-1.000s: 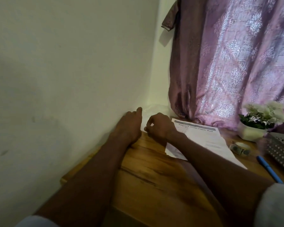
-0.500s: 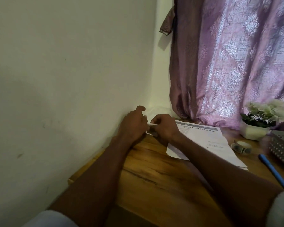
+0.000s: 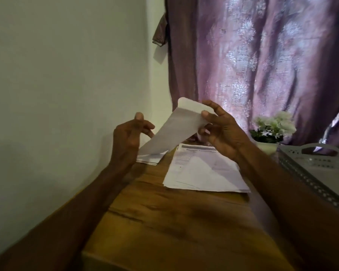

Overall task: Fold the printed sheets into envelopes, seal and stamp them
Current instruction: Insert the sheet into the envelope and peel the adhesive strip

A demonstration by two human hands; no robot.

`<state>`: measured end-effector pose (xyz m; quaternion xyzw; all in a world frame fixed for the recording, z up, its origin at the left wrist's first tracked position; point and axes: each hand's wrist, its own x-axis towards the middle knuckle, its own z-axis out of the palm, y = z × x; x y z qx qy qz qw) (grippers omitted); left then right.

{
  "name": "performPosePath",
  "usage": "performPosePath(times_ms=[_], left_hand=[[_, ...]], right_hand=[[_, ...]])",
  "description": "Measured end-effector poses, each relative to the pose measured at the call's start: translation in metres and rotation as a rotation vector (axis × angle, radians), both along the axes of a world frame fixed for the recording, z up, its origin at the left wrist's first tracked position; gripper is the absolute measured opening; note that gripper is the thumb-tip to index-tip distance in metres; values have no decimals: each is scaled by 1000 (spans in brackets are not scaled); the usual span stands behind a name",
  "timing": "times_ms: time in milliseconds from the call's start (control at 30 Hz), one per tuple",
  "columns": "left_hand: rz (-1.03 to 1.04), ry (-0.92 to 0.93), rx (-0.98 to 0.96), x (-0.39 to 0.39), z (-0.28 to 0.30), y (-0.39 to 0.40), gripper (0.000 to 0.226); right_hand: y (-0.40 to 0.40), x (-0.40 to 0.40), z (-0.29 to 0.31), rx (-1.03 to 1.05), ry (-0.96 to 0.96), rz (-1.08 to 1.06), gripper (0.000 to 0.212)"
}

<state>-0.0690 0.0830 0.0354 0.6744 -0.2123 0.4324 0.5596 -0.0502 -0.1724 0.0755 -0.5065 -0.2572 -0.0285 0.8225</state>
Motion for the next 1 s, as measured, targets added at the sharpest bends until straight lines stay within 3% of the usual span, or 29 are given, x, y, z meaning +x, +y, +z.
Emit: performPosePath(times_ms=[67,267,333,400,500,667,767,900,933,1000], left_hand=[[-43,14,-11,-4,1,-13,60],[-217,224,6,-5,51,-31,81],[-200,305,128,4,71,-43,79],[-255,450,368,11,77,-61,71],[-454,747,595,16,64,-91,88],[-605,836,504,36,37,-101,103],[-666,818,331,47,21,-77,58],[-750,857,21,59,15,-40,42],[-729,878,-74,62,16,-34,35],[-666,913,-247,66,18,-25,21]], right_hand=[[-24,1,-10,104,16,102,25],[-50,14,-34,271,51,306,37],[-48,17,-37,302,31,415,49],[-43,17,-38,353,49,553,60],[-40,18,-41,366,81,622,47],[-39,28,-48,354,37,439,57],[-31,29,-47,330,63,382,42],[-23,26,-39,400,220,156,34],[-25,25,-38,333,258,9,29],[-29,23,-39,-69,305,-398,16]])
